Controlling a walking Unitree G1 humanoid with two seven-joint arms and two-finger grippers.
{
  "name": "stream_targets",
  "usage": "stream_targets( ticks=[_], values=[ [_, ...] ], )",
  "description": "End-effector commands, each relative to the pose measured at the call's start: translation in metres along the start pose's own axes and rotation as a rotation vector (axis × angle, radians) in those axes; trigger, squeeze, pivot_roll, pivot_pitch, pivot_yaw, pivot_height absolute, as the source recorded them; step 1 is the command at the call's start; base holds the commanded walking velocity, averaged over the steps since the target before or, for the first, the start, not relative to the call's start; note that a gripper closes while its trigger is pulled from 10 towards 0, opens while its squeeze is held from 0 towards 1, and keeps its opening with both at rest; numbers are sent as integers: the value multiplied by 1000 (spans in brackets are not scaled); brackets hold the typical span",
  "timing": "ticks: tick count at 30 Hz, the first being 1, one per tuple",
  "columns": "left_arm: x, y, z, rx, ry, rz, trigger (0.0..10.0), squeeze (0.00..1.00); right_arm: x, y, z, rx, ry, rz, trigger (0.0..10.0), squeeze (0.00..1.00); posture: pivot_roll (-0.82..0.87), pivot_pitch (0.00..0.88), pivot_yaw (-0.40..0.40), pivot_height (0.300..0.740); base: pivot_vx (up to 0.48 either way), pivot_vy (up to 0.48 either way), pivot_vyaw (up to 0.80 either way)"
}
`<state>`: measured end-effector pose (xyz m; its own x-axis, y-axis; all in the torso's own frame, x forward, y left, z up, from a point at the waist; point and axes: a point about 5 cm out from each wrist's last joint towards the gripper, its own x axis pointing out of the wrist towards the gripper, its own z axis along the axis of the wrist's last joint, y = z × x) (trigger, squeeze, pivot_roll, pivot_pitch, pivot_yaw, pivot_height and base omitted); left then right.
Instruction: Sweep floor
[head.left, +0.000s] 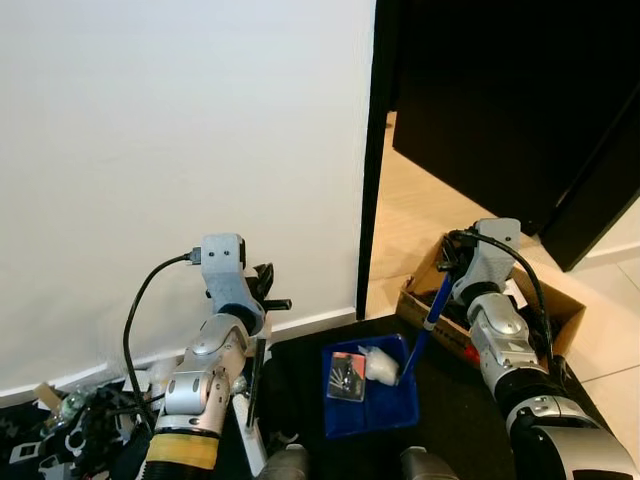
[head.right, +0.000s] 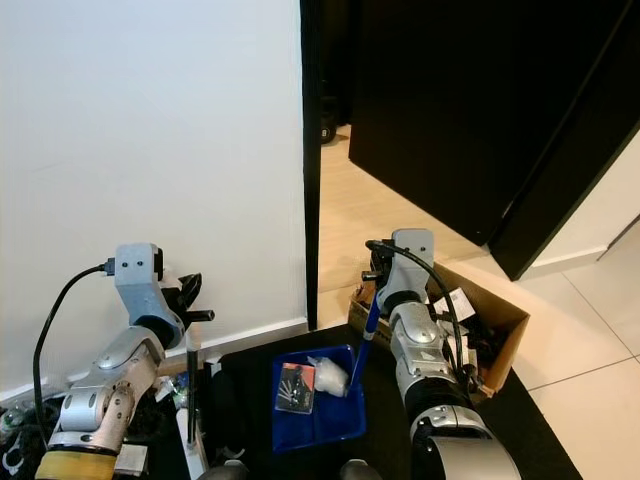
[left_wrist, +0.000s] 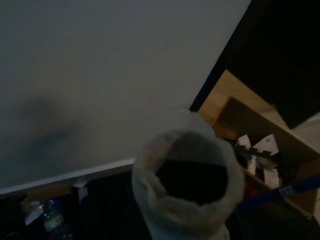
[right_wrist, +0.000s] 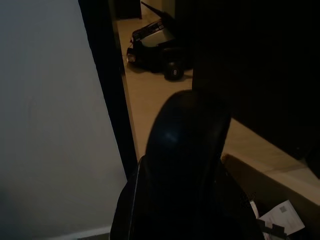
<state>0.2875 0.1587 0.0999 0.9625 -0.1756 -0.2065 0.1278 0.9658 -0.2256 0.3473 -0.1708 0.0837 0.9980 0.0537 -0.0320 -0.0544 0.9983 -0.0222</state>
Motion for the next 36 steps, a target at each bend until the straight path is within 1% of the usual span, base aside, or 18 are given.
stream_targets(
  ticks=[1, 3, 4, 6, 7, 12, 13, 14, 15, 18, 21, 22, 27, 28, 29, 30, 33, 36],
  values=[
    [-5, 7, 4, 48, -2, 17, 10000, 0, 1, 3, 0, -25, 2, 14, 10000, 0, 231, 142, 56, 740, 0, 0, 0],
    [-7, 7, 4, 51, -2, 18, 10000, 0, 1, 4, -1, -33, 13, 20, 10000, 0, 233, 145, 56, 740, 0, 0, 0],
    [-12, 8, 3, 54, 1, 29, 10000, 0, 1, 5, -4, -43, 30, 24, 10000, 725, 252, 165, 46, 740, 0, 0, 0],
    [-14, 9, 2, 54, 2, 35, 10000, 0, 1, 5, -5, -48, 36, 24, 10000, 725, 252, 165, 46, 740, 0, 0, 0],
    [-16, 9, 1, 52, 5, 42, 10000, 0, 2, 5, -5, -48, 40, 24, 10000, 1000, 266, 178, 39, 740, 0, 0, 0],
    [-24, 10, -3, 50, 14, 57, 10000, 0, 4, 3, -3, -51, 41, 18, 10000, 1000, 269, 183, 29, 740, 0, 0, 0],
    [-25, 11, -5, 48, 16, 61, 10000, 0, 5, 2, -1, -52, 36, 16, 10000, 596, 268, 179, 24, 740, 0, 0, 0],
    [-25, 11, -5, 47, 18, 63, 10000, 0, 6, 0, 1, -53, 31, 15, 10000, 27, 266, 178, 23, 740, 0, 0, 0],
    [-25, 10, -5, 44, 17, 64, 10000, 0, 7, -2, 3, -52, 23, 14, 10000, 0, 260, 174, 22, 740, 0, 0, 0],
    [-24, 10, -5, 42, 16, 64, 10000, 0, 7, -3, 5, -52, 18, 13, 10000, 0, 260, 174, 22, 740, 0, 0, 0],
    [-18, 7, -4, 36, 11, 54, 10000, 0, 8, -13, 12, -60, -24, -26, 10000, 0, 230, 163, 19, 740, 0, 0, 0],
    [-17, 6, -4, 34, 11, 50, 10000, 0, 6, -19, 13, -53, -38, -59, 10000, 0, 226, 162, 18, 740, 0, 0, 0],
    [-15, 4, -5, 30, 14, 46, 10000, 0, -2, -28, 8, -27, -65, -114, 10000, 0, 196, 152, 9, 740, 0, 0, 0],
    [-14, 3, -6, 28, 15, 45, 10000, 0, -10, -30, 2, -20, -76, -125, 10000, 0, 196, 152, 9, 740, 0, 0, 0],
    [-14, 3, -6, 28, 15, 45, 10000, 0, -10, -30, 2, -20, -76, -125, 10000, 0, 196, 152, 9, 740, 0, 0, 0],
    [-11, 2, -6, 25, 16, 40, 10000, 0, -30, -32, -11, -3, -102, -170, 10000, 0, 160, 146, 7, 740, 0, 0, 0],
    [-10, 2, -6, 25, 17, 38, 10000, 0, -37, -33, -15, 15, -108, -191, 10000, 0, 160, 146, 7, 740, 0, 0, 0],
    [-7, 1, -7, 27, 18, 31, 10000, 0, -59, -24, -26, 49, -118, -201, 10000, 0, 130, 141, 10, 740, 0, 0, 0]
  ],
)
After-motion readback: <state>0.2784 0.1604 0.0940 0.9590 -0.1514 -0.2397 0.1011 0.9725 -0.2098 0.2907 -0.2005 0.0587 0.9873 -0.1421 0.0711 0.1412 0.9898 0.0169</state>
